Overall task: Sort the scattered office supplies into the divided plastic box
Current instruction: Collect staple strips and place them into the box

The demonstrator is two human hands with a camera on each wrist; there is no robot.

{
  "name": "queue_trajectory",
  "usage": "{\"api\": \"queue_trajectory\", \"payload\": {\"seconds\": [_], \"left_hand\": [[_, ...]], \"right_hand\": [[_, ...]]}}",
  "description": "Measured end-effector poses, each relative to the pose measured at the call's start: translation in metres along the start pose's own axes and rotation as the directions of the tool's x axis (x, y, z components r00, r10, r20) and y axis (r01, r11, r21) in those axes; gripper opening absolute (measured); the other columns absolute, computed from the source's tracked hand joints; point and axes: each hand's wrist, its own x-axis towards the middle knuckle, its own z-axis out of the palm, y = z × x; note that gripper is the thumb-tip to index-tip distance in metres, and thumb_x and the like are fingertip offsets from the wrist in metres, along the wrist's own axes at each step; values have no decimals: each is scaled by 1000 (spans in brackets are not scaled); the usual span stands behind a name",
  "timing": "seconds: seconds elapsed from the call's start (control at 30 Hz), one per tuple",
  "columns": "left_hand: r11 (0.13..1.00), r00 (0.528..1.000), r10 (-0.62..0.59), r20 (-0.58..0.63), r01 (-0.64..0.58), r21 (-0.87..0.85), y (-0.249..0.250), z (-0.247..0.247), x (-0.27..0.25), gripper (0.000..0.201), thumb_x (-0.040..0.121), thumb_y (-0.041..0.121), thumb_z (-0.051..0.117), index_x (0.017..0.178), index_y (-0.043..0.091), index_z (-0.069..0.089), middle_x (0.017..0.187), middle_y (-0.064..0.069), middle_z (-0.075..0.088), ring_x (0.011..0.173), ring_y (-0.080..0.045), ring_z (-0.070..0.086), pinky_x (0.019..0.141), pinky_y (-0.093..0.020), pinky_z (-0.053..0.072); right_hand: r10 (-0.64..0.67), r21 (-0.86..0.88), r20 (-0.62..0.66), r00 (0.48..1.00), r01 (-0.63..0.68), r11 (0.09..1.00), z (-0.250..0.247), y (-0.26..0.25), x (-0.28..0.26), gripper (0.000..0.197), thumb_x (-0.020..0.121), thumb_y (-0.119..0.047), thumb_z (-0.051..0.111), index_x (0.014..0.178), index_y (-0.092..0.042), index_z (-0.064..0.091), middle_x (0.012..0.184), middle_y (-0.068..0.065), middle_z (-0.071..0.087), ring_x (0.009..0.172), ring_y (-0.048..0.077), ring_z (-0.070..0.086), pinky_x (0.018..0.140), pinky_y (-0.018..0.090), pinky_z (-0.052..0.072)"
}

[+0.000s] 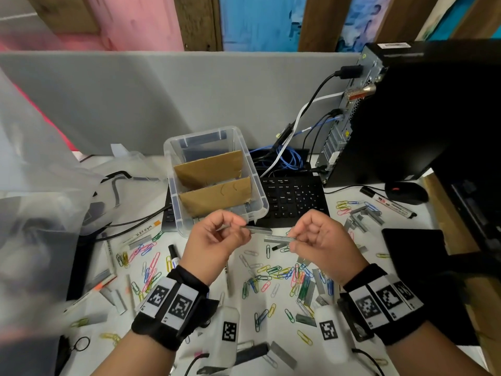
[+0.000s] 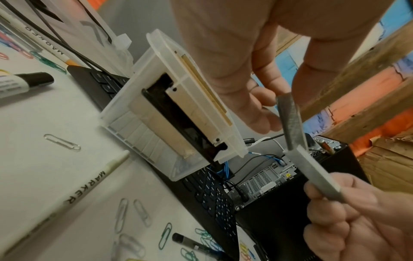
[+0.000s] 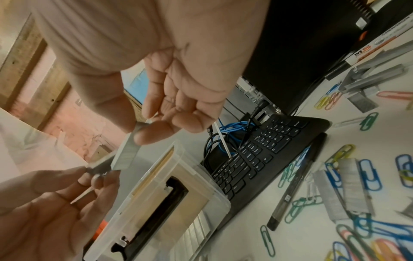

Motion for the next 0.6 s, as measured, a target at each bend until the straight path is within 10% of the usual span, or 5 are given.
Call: {"api": "queue_trajectory", "payload": {"seconds": [0.6], "left_hand": [[994,994,-31,101,19,110,-6,7,-2,19,74,5,66,85,18,74,81,-13,71,86,-31,69,84,-46,56]], "right_hand": [[9,193,-32,999,-3,981,8,-11,8,14,82,12,62,94,7,57,92,12,72,85,22,72,76,24,56]]}}
